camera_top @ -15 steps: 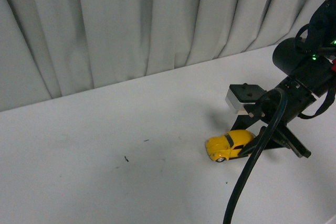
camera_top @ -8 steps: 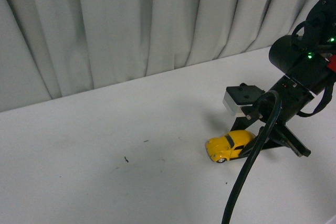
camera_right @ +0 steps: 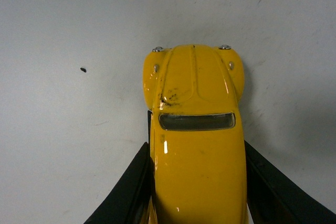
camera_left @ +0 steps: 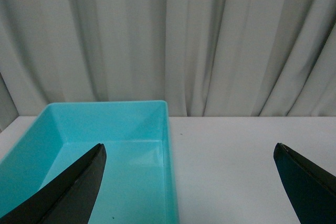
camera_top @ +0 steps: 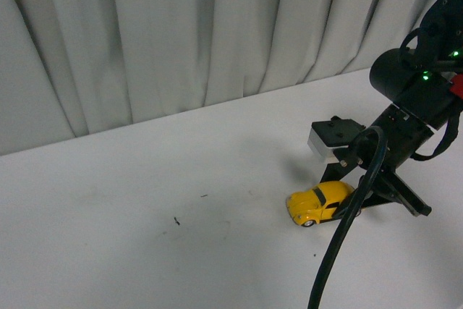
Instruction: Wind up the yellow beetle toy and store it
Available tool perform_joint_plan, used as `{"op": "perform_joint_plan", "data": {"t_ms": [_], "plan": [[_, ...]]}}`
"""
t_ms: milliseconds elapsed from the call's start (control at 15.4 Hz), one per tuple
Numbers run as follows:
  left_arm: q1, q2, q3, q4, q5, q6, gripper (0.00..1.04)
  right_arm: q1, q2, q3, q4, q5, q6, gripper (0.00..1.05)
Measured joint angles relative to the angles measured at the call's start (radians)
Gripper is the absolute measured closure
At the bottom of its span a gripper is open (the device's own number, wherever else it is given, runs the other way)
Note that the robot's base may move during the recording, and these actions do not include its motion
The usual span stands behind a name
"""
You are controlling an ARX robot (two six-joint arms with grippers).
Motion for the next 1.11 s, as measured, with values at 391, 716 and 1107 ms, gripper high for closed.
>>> {"op": "perform_joint_plan", "data": {"t_ms": [391,716,1107], "plan": [[0.0,0.0,0.0,0.0,0.0,0.0,0.07,0.036,-0.009,-0.016,-0.037,0.011,-0.008,0.07],[0.0,0.0,0.0,0.0,0.0,0.0,0.07,0.04,-0.009,-0.017,-0.024,0.015,-0.008,0.07],[0.0,0.0,0.0,0.0,0.0,0.0,0.07,0.049,-0.018,0.036,-0.072,-0.021,-0.008,0.07]]}}
